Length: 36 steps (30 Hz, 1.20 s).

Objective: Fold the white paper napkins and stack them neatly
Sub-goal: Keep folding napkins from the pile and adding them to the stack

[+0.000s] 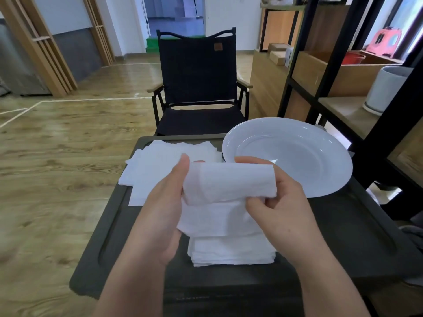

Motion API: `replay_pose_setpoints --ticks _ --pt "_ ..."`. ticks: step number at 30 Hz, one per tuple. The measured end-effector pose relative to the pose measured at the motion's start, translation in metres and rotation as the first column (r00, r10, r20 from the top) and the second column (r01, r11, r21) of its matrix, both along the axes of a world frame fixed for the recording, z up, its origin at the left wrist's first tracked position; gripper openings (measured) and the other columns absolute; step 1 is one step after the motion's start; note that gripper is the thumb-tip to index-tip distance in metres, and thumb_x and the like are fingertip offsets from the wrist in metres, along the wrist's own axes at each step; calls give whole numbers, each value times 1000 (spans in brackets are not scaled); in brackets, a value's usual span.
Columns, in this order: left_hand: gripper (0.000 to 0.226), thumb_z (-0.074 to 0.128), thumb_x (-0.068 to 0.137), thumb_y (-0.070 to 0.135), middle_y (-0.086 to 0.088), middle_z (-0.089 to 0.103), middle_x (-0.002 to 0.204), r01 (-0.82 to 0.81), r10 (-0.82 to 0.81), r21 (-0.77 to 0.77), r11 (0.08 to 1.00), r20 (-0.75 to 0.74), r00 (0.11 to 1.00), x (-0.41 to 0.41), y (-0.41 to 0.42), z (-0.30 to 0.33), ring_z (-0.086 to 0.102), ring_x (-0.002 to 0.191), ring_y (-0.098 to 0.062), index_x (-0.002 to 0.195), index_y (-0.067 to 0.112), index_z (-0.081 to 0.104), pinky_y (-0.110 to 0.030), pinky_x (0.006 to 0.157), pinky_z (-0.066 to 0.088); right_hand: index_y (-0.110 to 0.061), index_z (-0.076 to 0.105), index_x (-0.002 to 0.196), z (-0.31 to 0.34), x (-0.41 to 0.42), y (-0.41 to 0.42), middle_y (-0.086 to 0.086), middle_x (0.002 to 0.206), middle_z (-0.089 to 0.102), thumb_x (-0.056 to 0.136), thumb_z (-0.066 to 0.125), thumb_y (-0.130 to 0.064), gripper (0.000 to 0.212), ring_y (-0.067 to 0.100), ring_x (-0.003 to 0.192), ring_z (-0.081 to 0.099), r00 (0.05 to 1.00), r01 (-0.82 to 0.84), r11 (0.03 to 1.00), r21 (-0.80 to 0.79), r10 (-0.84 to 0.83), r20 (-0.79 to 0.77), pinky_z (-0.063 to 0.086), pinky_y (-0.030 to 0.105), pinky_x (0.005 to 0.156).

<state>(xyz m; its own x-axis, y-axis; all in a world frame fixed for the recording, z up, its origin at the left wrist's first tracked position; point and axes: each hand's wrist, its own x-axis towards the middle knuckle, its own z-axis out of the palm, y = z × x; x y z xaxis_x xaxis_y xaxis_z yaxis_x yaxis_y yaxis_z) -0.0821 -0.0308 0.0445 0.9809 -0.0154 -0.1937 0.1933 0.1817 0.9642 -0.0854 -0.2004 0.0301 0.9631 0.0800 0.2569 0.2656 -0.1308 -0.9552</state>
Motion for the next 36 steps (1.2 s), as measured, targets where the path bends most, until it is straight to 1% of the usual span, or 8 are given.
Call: replay_pose_setpoints --ticks 4,9,13,16,23,28,31,36 --pt "49 74 66 53 5 71 116 -45 45 -6 999 4 999 0 -2 -3 64 113 -19 110 30 71 -49 105 43 -45 63 116 2 0 -1 -20 110 68 84 51 13 67 -2 102 64 997 -68 998 -19 67 -44 55 15 77" --pt "51 71 59 57 9 64 128 52 -52 1 999 26 998 -2 5 -4 53 126 -18 109 45 68 -48 110 36 -31 72 94 -1 3 0 -5 96 73 93 61 -31 11 13 95 67 982 118 990 81 -104 -158 56 33 78" --pt "66 80 56 46 8 68 123 231 -232 93 969 9 973 4 10 -8 65 112 -16 118 46 59 -38 95 49 5 59 92 -7 5 -1 37 105 55 86 62 -49 55 51 90 59 945 235 963 132 -194 -263 49 55 70" --pt "87 90 61 20 24 71 103 347 -356 202 916 6 935 -3 9 -5 71 92 -1 129 47 43 -16 72 55 14 49 99 -6 7 -3 39 106 53 88 59 -39 56 43 74 59 926 287 940 186 -223 -305 50 49 66" --pt "67 74 80 21 23 58 117 18 -80 270 963 219 972 -5 -2 -2 70 92 -4 123 63 43 -20 71 55 -24 63 103 0 6 -6 8 78 69 88 63 -44 25 15 76 67 919 299 950 93 -260 -296 51 28 70" --pt "44 76 78 15 21 60 128 -25 -71 284 958 323 944 -4 -2 -3 71 98 -19 103 50 68 -41 87 56 -53 43 122 4 4 -6 11 90 68 86 68 -36 48 3 88 66 945 276 958 83 -255 -206 48 14 56" --pt "30 79 73 29 36 48 131 -133 -9 385 914 346 938 -2 1 -6 63 108 -11 94 50 72 -31 100 47 -52 57 113 5 2 -8 12 88 72 86 70 -27 39 15 88 68 982 177 983 44 -174 -78 54 14 67" --pt "14 80 71 30 30 59 117 -258 63 467 846 392 918 0 3 -6 62 87 6 75 43 76 -12 75 43 -49 69 105 1 3 -12 -16 97 69 80 77 -21 38 9 93 66 993 122 989 -84 -122 1 58 31 84"
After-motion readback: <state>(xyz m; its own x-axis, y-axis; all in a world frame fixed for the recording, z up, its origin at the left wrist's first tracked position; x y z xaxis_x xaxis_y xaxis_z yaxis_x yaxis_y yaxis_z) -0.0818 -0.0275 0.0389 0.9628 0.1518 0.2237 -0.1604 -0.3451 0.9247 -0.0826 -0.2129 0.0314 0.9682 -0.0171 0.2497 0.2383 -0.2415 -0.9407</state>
